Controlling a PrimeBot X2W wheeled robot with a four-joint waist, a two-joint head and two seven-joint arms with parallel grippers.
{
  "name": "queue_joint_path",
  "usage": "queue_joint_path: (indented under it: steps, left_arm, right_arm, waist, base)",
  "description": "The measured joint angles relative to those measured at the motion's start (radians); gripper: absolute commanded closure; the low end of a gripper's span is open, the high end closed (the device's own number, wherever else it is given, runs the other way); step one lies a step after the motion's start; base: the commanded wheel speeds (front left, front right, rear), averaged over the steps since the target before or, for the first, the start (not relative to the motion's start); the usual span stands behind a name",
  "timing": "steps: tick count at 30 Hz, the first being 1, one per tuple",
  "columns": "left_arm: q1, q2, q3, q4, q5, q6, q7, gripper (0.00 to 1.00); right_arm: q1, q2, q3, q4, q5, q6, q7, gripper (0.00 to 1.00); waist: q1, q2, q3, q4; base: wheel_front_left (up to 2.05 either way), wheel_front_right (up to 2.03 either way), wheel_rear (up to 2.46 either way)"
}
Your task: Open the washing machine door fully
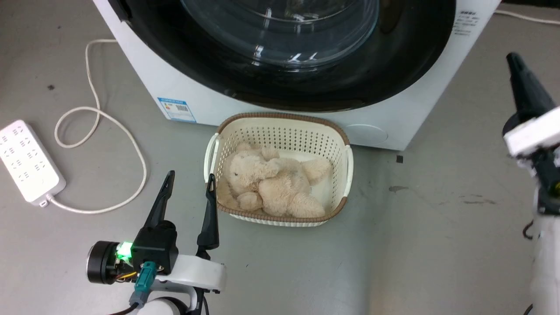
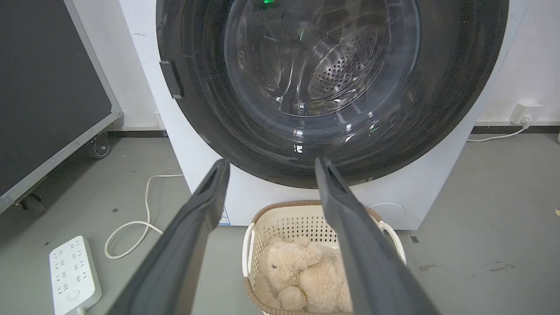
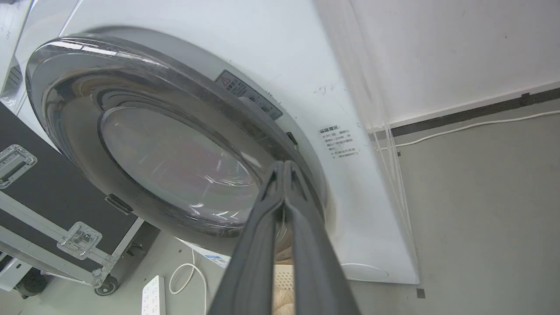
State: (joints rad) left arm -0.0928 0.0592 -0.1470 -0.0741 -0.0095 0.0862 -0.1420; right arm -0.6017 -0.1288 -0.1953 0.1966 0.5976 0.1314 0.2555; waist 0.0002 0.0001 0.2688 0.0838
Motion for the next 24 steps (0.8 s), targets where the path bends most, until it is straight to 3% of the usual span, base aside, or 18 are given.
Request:
queue_joint_path:
  steps: [24]
  left_arm:
    - [-0.055,0.009,-0.072,-0.031,-0.002,0.044,-0.046,0.0]
  right_arm:
    - [-0.507,-0.044,-0.234,0.49,0.118,0.0,0.324,1.0]
  waist:
    - [-0.0001,0.0,0.127,0.091]
  base:
    - [0.0,0.0,0.0]
